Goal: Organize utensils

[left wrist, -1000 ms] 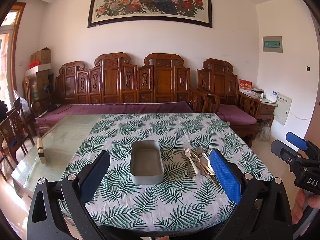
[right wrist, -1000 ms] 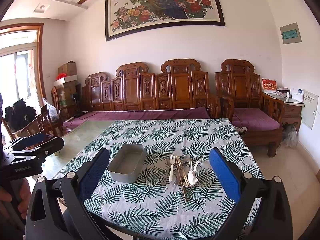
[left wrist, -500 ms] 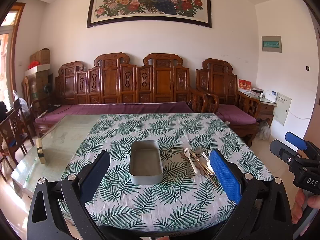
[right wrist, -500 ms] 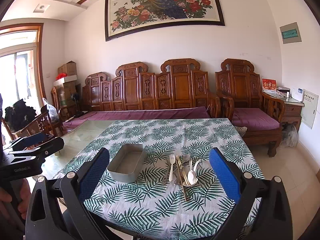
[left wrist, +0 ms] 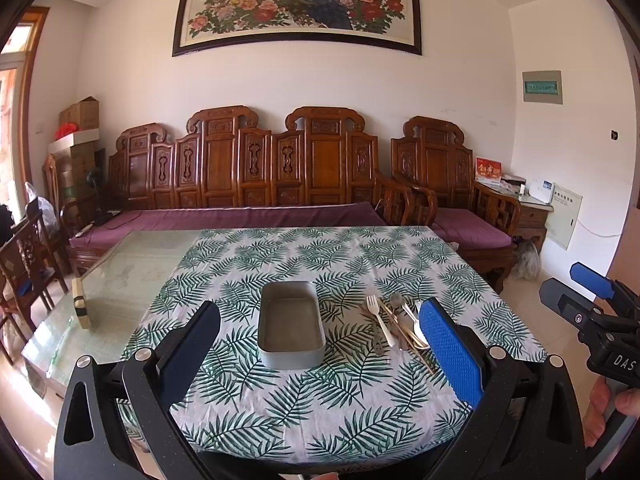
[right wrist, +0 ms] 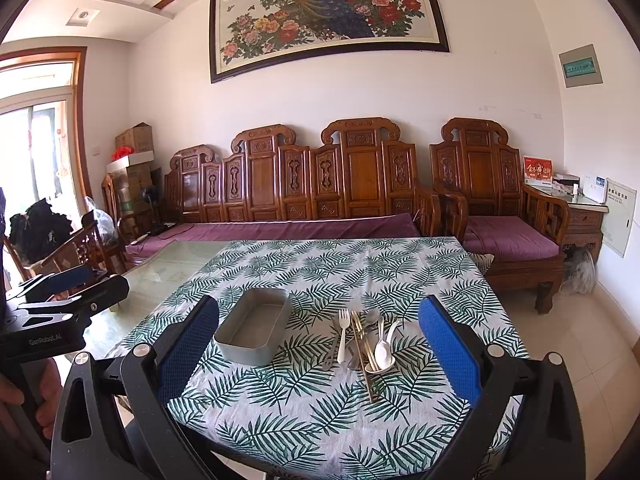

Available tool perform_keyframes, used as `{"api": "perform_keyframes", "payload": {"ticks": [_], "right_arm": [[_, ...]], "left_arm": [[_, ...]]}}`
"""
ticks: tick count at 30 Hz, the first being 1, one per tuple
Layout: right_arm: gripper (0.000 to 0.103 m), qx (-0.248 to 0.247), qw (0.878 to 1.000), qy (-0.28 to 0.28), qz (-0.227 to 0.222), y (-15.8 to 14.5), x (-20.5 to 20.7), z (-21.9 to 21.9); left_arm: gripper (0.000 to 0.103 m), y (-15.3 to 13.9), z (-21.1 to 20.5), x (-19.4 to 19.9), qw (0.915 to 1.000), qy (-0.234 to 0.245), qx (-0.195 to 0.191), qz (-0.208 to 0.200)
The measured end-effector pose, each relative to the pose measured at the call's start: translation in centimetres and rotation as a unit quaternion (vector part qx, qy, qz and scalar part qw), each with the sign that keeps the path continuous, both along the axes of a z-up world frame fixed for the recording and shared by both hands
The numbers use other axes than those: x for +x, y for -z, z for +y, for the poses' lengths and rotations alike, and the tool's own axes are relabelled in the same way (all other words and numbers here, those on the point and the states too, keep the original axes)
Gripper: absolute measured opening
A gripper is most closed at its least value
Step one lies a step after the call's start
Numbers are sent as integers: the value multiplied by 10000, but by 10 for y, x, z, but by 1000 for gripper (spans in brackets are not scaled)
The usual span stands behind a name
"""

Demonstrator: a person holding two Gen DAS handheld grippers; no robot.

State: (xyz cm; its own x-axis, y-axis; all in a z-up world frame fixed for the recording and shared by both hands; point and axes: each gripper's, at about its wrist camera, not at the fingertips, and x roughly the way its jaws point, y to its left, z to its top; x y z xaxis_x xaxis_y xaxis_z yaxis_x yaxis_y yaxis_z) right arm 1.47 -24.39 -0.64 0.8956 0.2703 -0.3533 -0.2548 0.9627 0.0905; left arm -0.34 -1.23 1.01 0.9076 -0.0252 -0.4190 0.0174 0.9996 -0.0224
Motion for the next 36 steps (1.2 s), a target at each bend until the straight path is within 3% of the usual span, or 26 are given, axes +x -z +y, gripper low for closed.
{"api": "perform_keyframes", "payload": {"ticks": [18,25,36], "right_arm": [[101,1,10000,-2,11,1,0,-1],[101,-111,9998,-31,137,18,12,-3],[71,-403,9961,-221,754,61,74,-32]], "left_arm": [[97,0,-1,0,10000,45,27,21],[97,14,-1,17,9994,201,61,277],[97,53,-27,67,9948,764,149,659]]}}
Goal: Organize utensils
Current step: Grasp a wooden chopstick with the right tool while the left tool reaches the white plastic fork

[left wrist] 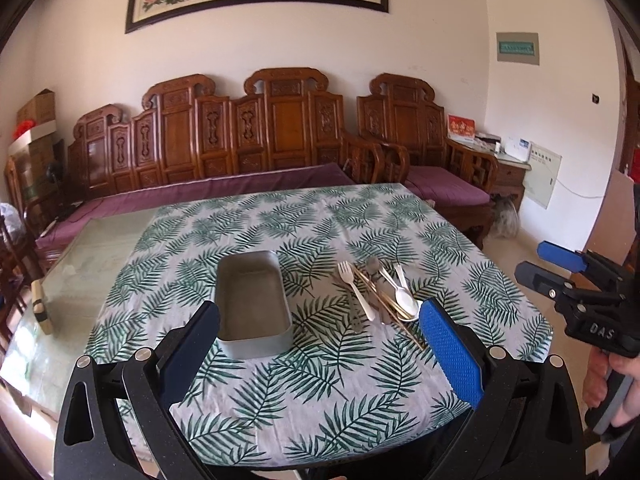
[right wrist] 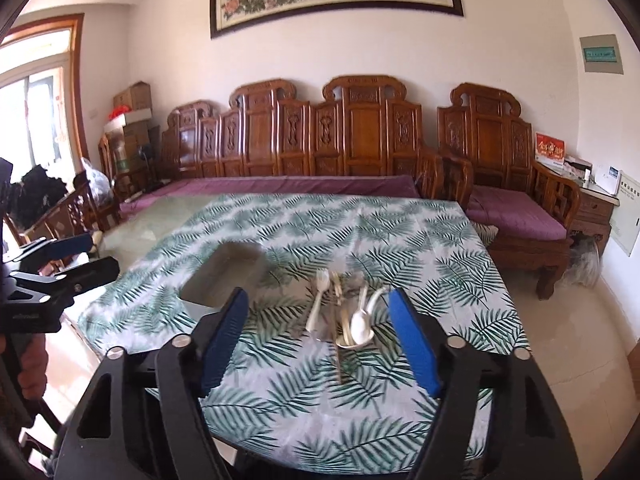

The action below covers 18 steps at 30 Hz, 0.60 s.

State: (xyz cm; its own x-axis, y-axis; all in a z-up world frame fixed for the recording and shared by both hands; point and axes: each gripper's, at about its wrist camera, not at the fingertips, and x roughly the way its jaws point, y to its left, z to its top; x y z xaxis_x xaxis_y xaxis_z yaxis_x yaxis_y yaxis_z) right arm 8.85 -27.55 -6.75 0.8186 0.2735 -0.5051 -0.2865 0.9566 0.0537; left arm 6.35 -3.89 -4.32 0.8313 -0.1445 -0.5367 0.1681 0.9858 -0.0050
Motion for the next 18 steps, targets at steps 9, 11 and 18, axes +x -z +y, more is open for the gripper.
{"api": "perform_keyframes", "payload": {"ticks": [9,11,18], "right_arm": [[64,-161,9987,-78,482,29,57,-14],[63,-159,9984,-87,533,35,66,-16],[61,-148,9969,-66,764,56,99,-25]], "left_arm": [[97,39,-21,51,9982,380,48,464],[96,46,-22,62,9974,420,-26,592],[89,73,-34,97,9940,555,-29,947]]}}
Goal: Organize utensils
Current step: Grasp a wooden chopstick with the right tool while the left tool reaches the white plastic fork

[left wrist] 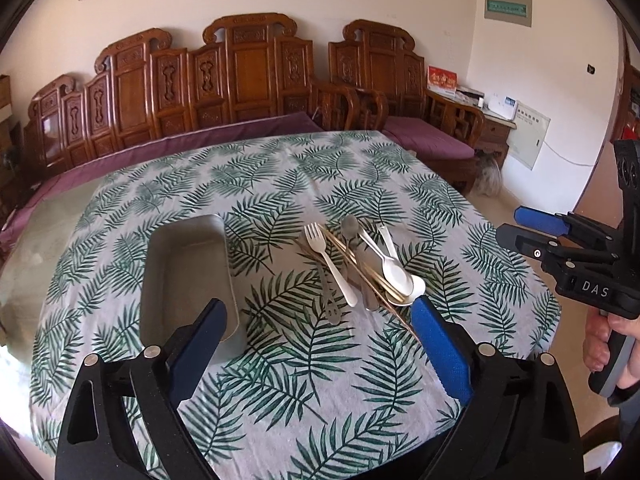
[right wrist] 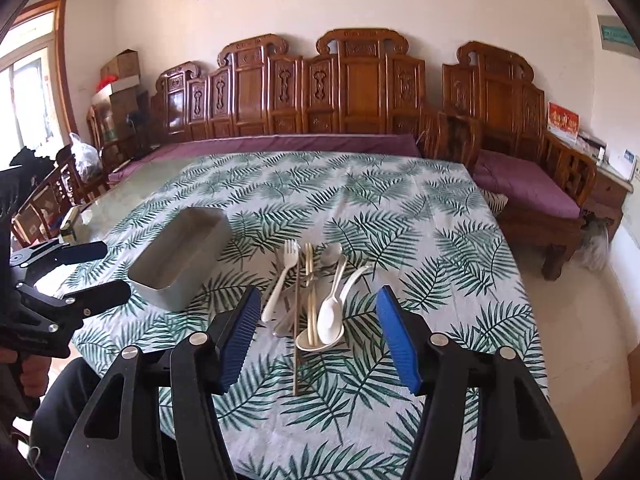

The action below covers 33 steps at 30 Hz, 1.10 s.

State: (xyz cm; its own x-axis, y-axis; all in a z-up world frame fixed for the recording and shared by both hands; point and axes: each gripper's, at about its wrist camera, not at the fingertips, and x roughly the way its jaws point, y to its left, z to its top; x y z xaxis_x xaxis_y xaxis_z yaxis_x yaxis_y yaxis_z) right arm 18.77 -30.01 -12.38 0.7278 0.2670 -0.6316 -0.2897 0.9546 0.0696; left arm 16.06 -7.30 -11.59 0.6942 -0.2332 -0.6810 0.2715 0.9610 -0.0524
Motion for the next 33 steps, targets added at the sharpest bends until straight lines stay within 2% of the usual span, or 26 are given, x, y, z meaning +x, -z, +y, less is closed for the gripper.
{"api": "perform_keyframes", "payload": {"ticks": [8,13,23,31,33], "right_arm": [[49,136,9991,-60,403,37,21,-9],[40,249,9966,-191,755,65,26,-7],[28,76,9887,-630,1361,123,43,20],[15,-639,9830,-890,1473,150,47,52],[6,-772,9824,-878,1455,149,47,53]], "left_arm": [[74,38,-25,47,9986,140,-32,509],[61,70,-43,74,9965,134,21,823],[56,93,-34,81,9948,-41,5,1015],[54,100,-23,79,9940,-135,2,1084],[54,101,-20,80,9937,-166,-5,1108]]}}
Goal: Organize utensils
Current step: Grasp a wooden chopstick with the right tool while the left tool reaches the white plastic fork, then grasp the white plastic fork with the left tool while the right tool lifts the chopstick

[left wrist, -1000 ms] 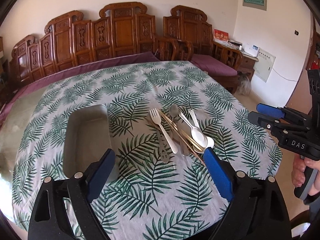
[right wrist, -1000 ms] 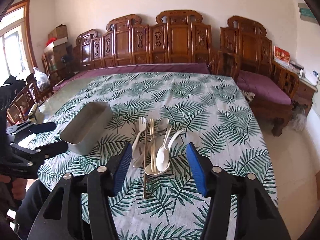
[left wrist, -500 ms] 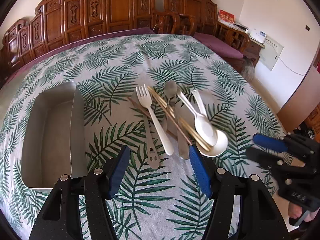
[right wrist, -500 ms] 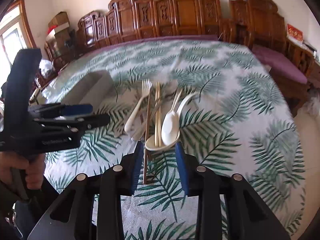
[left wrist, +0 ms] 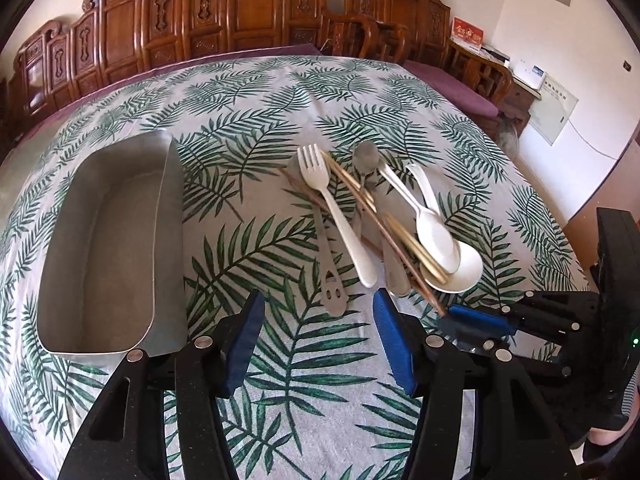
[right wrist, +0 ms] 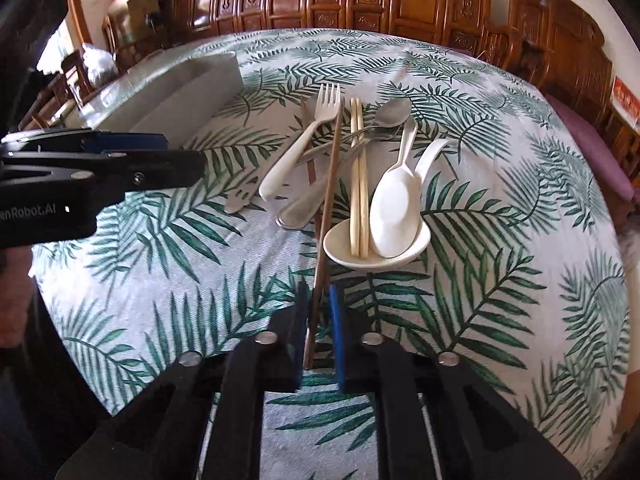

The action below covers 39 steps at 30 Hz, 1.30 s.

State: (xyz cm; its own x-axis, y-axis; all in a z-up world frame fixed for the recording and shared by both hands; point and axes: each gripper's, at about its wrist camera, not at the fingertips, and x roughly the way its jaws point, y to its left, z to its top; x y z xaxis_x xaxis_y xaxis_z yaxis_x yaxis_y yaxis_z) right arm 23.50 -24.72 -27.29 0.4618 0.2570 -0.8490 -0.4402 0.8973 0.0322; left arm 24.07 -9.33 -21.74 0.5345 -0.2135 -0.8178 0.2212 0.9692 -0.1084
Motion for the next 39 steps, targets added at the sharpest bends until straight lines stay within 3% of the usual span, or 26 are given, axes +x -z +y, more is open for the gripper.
{"api": "perform_keyframes", "payload": {"ticks": [5,14,26,34,39], "right_arm": [[6,126,9999,-4,3,-9,-1,-9],[6,562,9967,356,-473,-59,1,-38],[6,657,9949,632,-420,-58,8,-61],[6,729,9942,630,-467,-64,7,-61],[6,742,9941,636,-475,-66,6,-62]], "left_arm": [[54,2,-2,7,10000,18,45,8],[47,10,-23,30,9998,110,35,162],[24,33,-54,77,9983,-38,391,438],[9,31,-45,83,9982,-148,126,560],[8,27,-42,80,9985,-115,152,509]]}}
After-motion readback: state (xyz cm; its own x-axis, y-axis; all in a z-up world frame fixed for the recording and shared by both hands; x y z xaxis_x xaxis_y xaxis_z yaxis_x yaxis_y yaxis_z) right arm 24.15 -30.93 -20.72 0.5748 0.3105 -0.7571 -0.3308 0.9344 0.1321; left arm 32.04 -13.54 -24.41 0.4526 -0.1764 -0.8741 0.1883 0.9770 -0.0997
